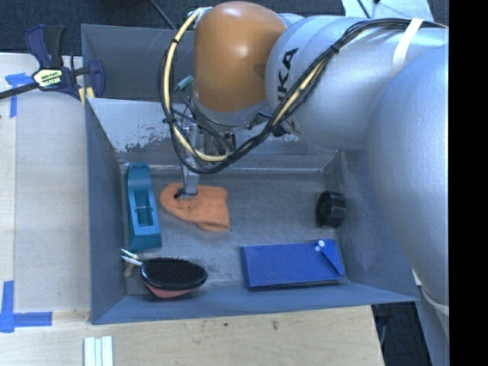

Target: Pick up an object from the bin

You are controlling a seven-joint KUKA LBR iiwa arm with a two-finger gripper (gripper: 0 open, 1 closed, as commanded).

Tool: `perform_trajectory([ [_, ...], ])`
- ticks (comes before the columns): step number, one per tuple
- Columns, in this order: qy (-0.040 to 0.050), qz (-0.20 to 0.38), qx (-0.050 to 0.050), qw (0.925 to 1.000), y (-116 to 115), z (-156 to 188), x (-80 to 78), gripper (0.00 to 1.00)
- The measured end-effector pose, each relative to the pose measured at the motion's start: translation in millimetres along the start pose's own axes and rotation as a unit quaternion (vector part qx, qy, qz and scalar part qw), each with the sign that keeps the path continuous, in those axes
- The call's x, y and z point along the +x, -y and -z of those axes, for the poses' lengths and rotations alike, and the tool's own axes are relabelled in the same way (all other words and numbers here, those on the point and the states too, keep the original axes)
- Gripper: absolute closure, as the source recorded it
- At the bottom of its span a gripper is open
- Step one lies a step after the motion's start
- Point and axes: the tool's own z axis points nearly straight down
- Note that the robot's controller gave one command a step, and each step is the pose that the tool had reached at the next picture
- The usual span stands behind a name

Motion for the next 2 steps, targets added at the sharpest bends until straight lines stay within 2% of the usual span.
perform_trajectory([
  [1, 0.0004, 0.000, 0.000, 1.0000, 0, 2, 0.3, 0.00],
  [2, 0.0067, 0.040, -0.001, 0.9992, 0, -26, 0.2, 0.00],
])
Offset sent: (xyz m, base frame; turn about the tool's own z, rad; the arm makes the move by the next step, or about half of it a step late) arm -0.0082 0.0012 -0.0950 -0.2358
